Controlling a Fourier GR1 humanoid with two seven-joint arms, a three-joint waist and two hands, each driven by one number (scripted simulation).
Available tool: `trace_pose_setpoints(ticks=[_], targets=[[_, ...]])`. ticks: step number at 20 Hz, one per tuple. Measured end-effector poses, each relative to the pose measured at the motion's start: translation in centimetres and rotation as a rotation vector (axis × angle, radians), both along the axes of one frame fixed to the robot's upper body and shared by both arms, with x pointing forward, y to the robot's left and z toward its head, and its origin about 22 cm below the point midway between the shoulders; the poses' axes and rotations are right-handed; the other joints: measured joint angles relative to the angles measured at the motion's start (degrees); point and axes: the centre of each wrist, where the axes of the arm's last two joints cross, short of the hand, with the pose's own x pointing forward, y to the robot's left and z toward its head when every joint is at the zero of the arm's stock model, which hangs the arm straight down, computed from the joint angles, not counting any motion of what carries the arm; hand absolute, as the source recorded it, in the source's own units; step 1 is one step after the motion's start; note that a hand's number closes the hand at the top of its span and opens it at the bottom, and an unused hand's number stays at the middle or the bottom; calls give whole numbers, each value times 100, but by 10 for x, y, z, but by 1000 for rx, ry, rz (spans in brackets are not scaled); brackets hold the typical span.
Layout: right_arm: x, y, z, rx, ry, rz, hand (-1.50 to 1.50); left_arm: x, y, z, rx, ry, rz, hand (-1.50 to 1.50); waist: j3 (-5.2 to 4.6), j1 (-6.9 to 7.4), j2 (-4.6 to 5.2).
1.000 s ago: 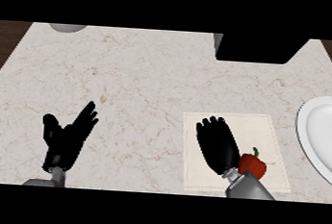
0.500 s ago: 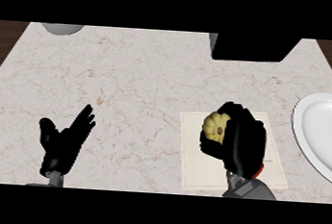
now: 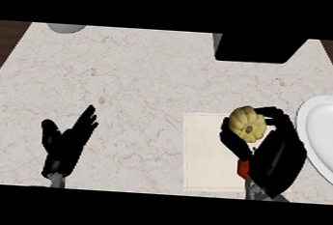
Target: Pick the squash from the placemat and place it in the plate
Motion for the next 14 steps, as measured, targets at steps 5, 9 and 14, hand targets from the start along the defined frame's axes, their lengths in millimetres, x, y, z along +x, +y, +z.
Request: trace_pose_setpoints(ticks=[5, 9, 14], targets=[[-7, -42, -7, 65, -113, -86, 150, -1, -1, 1, -2, 0, -4, 0, 0, 10, 8], [-9, -88, -23, 40, -147, -147, 150, 5, -2, 2, 0, -4, -4, 0, 0, 15, 16], [0, -150, -35, -2, -190, -249, 150, 4, -4, 1, 8, -1, -7, 0, 3, 45, 20]])
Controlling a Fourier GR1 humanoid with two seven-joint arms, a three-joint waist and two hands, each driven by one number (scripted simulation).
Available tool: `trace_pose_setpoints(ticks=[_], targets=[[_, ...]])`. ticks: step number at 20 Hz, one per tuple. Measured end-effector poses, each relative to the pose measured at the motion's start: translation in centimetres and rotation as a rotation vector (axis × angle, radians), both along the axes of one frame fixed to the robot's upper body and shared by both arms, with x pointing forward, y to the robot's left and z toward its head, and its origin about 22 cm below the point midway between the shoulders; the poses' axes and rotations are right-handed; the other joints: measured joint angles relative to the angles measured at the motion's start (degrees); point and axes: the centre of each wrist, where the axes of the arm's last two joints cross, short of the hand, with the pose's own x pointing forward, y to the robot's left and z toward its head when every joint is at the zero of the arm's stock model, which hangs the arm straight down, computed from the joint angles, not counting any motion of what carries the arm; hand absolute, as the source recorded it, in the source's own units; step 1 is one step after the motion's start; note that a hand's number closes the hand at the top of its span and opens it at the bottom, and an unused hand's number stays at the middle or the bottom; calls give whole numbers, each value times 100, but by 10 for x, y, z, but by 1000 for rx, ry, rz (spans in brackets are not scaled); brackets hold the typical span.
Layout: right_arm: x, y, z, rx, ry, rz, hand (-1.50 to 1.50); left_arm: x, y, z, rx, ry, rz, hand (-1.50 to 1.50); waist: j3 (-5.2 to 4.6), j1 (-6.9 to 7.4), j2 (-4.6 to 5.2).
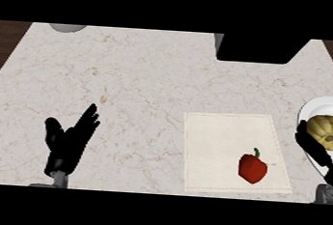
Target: Pick the squash from the placemat and place it in the plate
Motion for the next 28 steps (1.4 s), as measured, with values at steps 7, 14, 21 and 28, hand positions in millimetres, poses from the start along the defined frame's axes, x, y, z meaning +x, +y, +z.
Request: trace_pose_setpoints(ticks=[7, 14, 21, 28], targets=[[18, -84, -5, -4, -28, -75, 150, 0, 0, -5, -9, 3, -16, 0, 5, 36, 7], [25, -149, -9, 41, -11, -97, 150, 3, -3, -1, -6, 0, -13, 0, 6, 57, 14], [15, -190, -35, 196, 267, -60, -150, 3, -6, -3, -8, -9, -26, 0, 15, 154, 52], [20, -202, -45, 263, 159, 83, -150, 5, -4, 4, -5, -14, -31, 0, 29, 159, 57]])
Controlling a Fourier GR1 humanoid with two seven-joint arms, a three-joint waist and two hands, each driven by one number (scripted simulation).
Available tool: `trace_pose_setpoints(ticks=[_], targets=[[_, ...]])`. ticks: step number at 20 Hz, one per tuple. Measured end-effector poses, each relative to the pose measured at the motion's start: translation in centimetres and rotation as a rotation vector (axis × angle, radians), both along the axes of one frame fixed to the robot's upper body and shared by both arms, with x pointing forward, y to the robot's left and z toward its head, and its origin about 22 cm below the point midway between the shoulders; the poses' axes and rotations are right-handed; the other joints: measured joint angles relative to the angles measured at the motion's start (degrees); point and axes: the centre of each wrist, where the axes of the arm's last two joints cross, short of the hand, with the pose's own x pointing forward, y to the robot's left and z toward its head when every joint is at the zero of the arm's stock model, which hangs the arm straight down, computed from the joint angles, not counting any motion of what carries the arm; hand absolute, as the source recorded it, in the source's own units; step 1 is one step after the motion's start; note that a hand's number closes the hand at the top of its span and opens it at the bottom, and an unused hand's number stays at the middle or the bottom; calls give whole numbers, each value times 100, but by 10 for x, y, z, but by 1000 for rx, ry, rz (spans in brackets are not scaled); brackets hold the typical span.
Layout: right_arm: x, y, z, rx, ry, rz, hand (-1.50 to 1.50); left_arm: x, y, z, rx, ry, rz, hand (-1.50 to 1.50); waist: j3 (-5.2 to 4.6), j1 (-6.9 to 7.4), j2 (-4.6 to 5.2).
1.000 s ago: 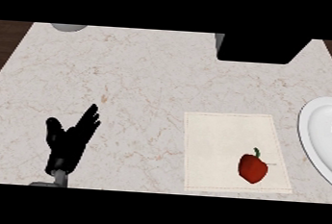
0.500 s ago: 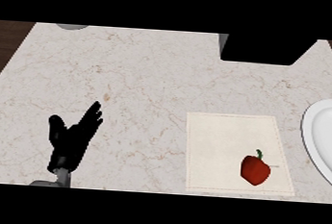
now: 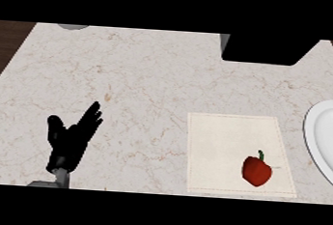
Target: Pick the squash from the placemat and place it in the plate
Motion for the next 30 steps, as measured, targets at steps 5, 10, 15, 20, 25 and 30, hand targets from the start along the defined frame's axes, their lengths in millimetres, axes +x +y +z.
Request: trace_pose_setpoints(ticks=[5, 10, 15, 20, 25, 30], targets=[[-5, -9, 0, 32, -210, 1, -150, -5, -5, -9, -4, 8, 10, 0, -5, -57, -12], [-32, -33, -1, 107, -326, -24, -150, -5, 5, -9, -3, 9, 16, 0, -18, -99, -30], [-69, -50, -7, 202, -371, 51, -150, -11, 7, -10, 0, 13, 28, 0, -29, -149, -55], [-114, -59, -17, 242, -356, 154, -150, -7, 8, -5, -2, 13, 29, 0, -38, -194, -70], [-161, -55, -32, 242, -300, 216, -150, -4, 2, -8, 2, 13, 32, 0, -44, -210, -72], [-194, -42, -32, 227, -240, 240, -150, -5, 1, -7, 4, 15, 35, 0, -46, -209, -70]])
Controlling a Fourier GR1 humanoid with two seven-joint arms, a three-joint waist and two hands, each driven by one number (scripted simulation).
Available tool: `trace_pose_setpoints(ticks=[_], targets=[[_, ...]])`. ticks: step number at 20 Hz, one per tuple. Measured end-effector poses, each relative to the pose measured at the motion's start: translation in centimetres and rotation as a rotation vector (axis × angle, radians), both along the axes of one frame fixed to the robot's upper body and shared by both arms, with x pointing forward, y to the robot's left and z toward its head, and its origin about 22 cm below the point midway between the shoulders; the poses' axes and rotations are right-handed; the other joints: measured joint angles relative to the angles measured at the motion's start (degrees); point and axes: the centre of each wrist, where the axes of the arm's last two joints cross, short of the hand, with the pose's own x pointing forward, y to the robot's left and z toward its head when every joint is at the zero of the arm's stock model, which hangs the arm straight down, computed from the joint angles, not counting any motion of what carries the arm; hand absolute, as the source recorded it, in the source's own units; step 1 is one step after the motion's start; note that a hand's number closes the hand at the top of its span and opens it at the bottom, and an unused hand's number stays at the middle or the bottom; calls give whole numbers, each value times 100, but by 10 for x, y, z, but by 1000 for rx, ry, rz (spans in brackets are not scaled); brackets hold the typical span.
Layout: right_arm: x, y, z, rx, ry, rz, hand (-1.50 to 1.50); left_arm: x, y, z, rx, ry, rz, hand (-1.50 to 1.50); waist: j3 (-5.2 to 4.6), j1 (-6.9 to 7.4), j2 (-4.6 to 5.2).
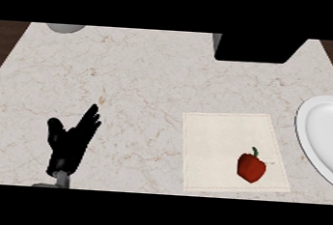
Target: Pick the squash from the placemat and place it in the plate
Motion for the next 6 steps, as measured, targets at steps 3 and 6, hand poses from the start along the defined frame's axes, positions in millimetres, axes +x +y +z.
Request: trace_pose_setpoints(ticks=[3, 6], targets=[[-15, 12, -1, -12, 21, 1, -150, -2, 4, 0, -4, -1, -3, 0, 0, 10, 2], [-26, 24, -5, -12, 31, 2, -150, -2, 10, -3, -3, -4, -4, 0, 2, 16, 4]])
